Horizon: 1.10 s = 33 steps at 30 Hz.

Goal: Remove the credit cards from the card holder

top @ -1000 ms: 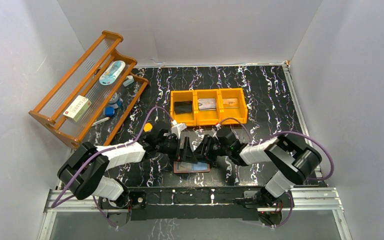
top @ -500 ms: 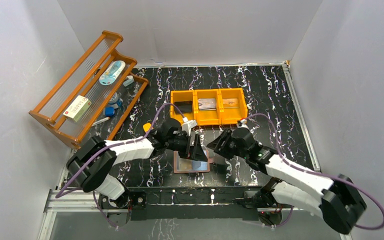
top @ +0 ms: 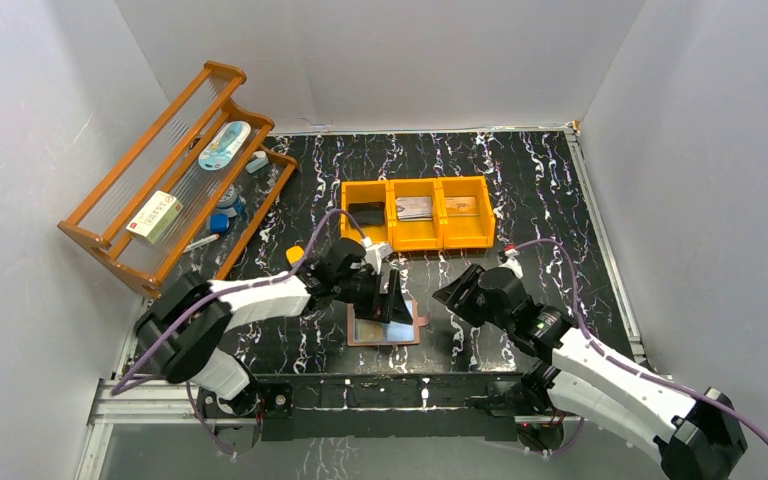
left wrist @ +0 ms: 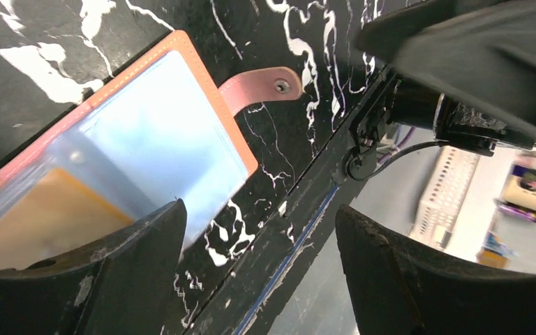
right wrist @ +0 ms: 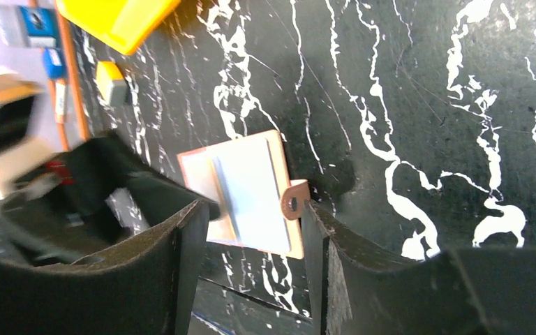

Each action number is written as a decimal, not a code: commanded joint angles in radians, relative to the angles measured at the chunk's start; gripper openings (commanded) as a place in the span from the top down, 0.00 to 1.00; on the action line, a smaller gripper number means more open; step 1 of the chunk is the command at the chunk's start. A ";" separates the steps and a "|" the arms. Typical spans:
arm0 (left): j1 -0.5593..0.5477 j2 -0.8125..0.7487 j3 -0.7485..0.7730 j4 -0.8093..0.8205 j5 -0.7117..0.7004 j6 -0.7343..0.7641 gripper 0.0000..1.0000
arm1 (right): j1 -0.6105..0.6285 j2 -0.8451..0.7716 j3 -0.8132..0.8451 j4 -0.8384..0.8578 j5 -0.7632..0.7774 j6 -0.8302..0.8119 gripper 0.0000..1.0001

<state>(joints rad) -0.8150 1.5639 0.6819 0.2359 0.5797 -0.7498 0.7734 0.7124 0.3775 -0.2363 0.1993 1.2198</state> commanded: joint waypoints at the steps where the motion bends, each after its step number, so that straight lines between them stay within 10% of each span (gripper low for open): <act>1: -0.004 -0.243 0.071 -0.245 -0.195 0.095 0.21 | -0.003 0.061 0.054 0.041 -0.050 -0.058 0.39; 16: 0.049 -0.479 0.049 -0.645 -0.638 0.068 0.15 | -0.002 0.249 0.133 0.226 -0.286 -0.185 0.39; 33: 0.054 -0.510 -0.032 -0.479 -0.472 -0.019 0.34 | 0.073 0.604 0.279 0.293 -0.405 -0.219 0.54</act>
<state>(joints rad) -0.7666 1.0382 0.6609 -0.3264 0.0124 -0.7616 0.8150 1.2736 0.5804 -0.0040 -0.1947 1.0206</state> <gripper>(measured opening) 0.685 0.467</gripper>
